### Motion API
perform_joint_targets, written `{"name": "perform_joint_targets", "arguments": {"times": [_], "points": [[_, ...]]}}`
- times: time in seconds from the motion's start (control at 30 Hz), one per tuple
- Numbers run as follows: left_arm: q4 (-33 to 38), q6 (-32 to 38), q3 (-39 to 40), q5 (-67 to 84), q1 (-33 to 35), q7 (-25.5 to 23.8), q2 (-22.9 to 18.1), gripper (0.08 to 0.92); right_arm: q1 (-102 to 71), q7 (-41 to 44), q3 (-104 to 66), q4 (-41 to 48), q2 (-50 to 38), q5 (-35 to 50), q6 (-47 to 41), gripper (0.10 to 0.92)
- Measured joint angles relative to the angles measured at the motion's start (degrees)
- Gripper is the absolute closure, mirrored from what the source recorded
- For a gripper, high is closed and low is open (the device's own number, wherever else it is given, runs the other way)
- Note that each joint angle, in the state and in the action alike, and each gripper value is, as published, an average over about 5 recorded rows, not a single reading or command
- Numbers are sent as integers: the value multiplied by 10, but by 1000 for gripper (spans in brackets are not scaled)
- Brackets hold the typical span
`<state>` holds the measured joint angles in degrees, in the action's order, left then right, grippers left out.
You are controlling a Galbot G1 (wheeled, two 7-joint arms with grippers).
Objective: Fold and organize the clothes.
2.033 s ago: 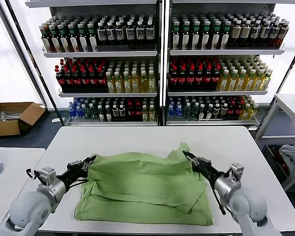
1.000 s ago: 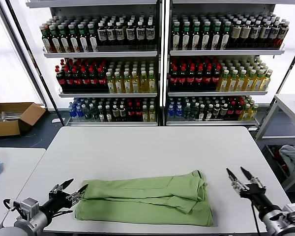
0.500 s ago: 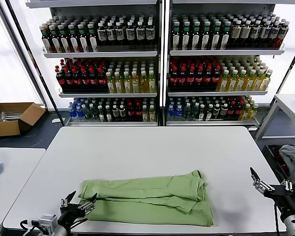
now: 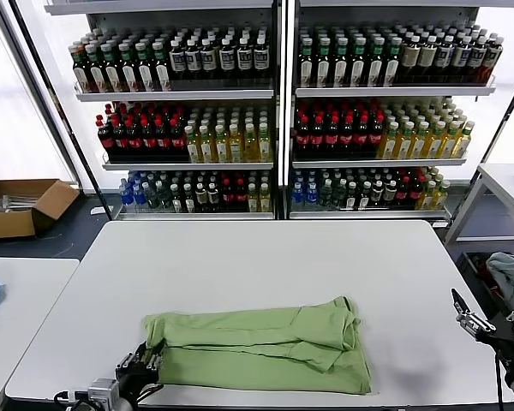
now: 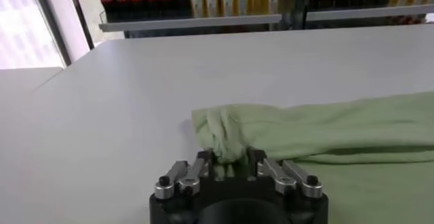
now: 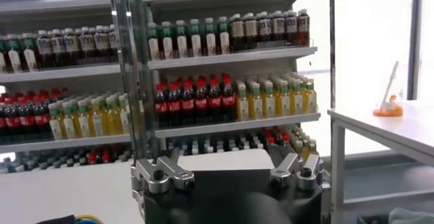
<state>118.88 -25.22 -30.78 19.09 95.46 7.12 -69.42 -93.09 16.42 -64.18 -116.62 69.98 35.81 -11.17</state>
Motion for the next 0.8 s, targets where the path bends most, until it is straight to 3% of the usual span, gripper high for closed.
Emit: {"name": "perform_joint_targets", "arguments": {"times": [0.23, 0.5, 0.8], "points": [[-5, 6, 0, -5, 4, -4, -6, 893, -2, -2, -5, -7, -1, 12, -1, 203], [-11, 2, -39, 18, -10, -21, 12, 908, -3, -3, -8, -20, -5, 24, -6, 203], [-30, -6, -174, 70, -35, -52, 107, 908, 8, -7, 3, -33, -1, 28, -13, 203]]}}
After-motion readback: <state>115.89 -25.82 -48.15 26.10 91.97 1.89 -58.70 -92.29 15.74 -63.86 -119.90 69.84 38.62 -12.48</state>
